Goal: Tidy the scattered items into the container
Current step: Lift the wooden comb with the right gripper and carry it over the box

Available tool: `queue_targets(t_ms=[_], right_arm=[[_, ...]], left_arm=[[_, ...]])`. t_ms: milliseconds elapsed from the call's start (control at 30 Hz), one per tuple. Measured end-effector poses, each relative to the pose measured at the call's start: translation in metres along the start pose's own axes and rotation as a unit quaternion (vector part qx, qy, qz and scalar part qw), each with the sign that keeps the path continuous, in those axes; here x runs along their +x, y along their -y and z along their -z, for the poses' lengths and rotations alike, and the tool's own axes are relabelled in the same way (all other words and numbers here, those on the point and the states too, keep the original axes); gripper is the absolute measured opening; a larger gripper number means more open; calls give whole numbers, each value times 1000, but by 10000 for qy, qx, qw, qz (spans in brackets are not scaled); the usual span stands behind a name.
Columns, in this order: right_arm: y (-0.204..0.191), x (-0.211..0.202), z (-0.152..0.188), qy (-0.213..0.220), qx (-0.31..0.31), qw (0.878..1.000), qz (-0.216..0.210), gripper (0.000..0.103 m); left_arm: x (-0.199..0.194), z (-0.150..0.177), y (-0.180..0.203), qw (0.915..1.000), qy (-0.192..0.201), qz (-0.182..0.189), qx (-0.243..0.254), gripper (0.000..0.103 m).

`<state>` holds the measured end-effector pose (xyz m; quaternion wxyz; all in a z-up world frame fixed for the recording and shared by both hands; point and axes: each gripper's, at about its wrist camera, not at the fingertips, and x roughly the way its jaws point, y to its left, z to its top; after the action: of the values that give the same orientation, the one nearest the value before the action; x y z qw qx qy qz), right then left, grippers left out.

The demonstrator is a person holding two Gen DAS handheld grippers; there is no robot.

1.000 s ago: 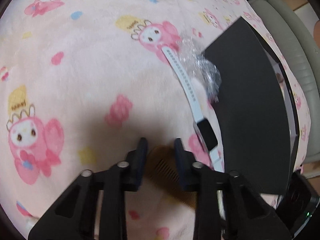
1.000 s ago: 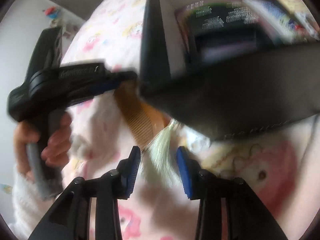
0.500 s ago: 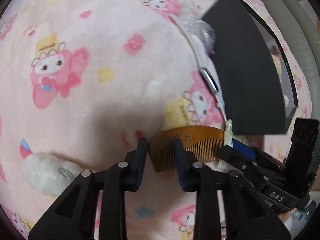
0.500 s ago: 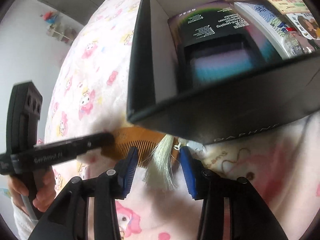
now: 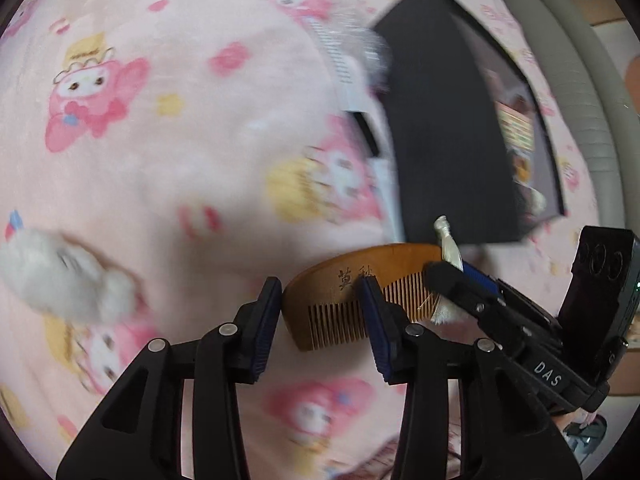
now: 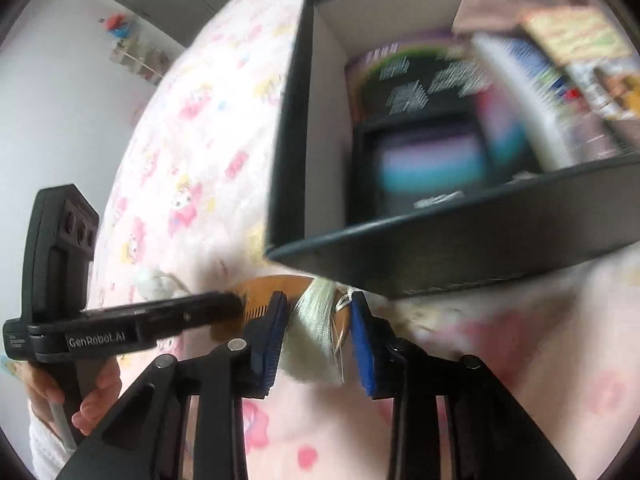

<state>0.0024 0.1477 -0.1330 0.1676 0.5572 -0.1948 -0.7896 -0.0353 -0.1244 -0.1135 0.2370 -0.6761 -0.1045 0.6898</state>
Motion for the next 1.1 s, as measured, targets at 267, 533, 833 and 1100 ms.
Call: queue_targets(t_ms=[267, 533, 833, 1100], right_arm=[[36, -108, 6, 505, -18, 9987, 53, 28], [79, -148, -99, 904, -193, 9955, -229, 28], [155, -168, -147, 481, -796, 9946, -461, 28], [144, -183, -205, -86, -680, 9962, -536, 28]], left_arm=[[8, -16, 146, 9978, 84, 399, 524, 41], [-3, -36, 230, 9955, 671, 328, 578, 41], [42, -87, 311, 9943, 1058, -82, 34, 41], [6, -126, 334, 9946, 955, -7, -415, 41]])
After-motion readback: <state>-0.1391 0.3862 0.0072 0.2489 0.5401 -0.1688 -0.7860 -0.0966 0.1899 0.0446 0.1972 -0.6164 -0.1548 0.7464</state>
